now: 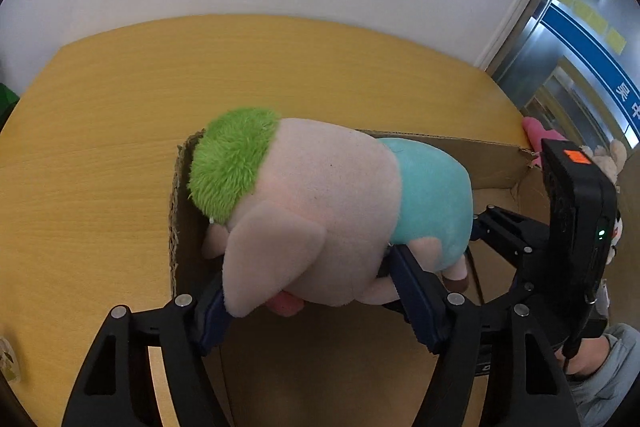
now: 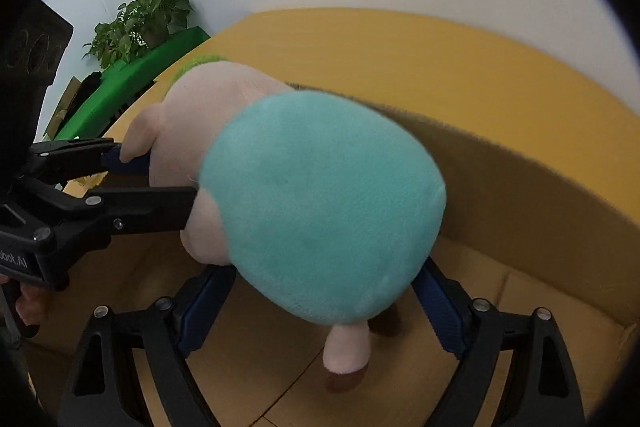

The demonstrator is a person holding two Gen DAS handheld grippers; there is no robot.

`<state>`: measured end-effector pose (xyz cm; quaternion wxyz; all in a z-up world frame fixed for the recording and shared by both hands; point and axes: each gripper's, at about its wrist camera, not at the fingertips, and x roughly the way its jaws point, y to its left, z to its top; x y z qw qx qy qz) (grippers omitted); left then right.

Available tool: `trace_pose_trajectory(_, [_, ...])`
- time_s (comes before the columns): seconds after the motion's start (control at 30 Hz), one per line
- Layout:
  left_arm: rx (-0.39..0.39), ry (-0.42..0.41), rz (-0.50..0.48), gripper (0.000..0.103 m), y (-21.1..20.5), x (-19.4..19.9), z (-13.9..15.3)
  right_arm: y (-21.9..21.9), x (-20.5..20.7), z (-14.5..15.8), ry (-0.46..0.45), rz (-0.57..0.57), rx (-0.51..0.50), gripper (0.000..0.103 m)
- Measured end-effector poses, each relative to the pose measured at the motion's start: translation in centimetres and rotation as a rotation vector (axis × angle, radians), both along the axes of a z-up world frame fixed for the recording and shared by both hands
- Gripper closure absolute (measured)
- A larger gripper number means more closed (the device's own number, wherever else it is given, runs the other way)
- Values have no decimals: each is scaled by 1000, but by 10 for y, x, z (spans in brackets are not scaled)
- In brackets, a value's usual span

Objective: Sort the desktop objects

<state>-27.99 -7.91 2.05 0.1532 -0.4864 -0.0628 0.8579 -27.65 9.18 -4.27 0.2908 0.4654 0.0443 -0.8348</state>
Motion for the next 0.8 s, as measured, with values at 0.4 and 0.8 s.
trace_pose_trajectory(0.4, [-32,56,85,24,-9,41,42,15,4,55,-14,-38,-37,14])
trace_pose_trajectory(0.8, [-108,192,-23,0,15,206,59,119,173,160,94,-72,-98,0])
